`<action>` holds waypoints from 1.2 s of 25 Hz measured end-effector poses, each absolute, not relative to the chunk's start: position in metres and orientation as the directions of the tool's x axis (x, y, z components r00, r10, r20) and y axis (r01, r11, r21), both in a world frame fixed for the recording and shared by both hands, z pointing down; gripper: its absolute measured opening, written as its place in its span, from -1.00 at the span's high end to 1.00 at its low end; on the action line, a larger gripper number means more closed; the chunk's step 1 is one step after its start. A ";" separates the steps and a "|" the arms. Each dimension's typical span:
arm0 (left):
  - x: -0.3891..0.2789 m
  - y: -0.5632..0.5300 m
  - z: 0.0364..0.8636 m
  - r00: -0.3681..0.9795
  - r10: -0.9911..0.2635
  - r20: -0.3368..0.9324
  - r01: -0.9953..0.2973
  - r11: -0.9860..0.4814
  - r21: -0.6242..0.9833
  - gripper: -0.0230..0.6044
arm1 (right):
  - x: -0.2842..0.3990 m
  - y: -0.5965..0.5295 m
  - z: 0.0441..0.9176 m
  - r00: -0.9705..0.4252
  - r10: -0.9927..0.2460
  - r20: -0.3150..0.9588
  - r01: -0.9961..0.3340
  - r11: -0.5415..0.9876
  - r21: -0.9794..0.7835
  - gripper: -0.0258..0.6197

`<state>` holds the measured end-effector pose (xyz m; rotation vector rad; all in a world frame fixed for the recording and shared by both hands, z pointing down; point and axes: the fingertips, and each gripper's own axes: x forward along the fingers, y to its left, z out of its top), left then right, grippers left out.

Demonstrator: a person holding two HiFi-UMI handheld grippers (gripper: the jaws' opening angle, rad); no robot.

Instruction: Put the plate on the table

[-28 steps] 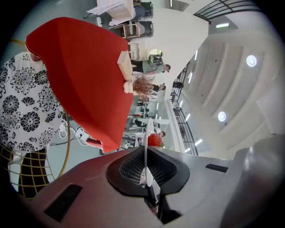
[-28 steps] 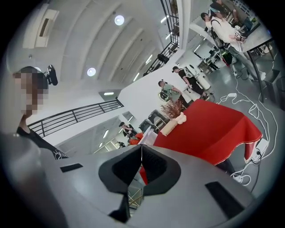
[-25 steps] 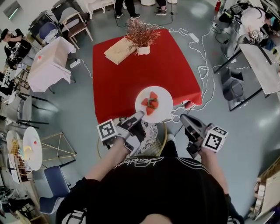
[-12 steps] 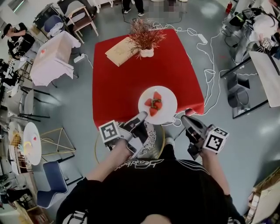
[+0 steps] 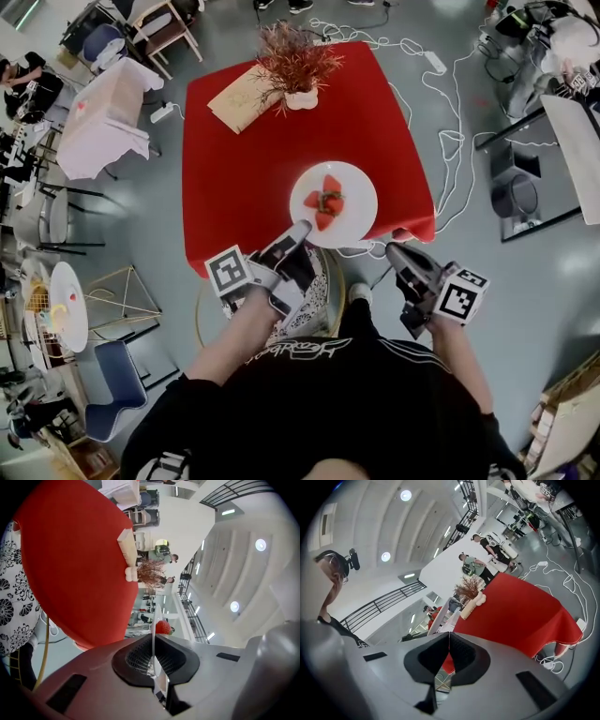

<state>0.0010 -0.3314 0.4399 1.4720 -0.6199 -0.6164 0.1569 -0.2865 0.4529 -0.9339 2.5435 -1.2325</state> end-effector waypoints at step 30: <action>0.036 -0.460 0.559 0.603 -0.776 0.185 -0.181 0.093 0.979 0.87 | 0.185 -0.323 0.493 -0.829 -0.534 0.168 -0.427 0.409 -0.806 0.90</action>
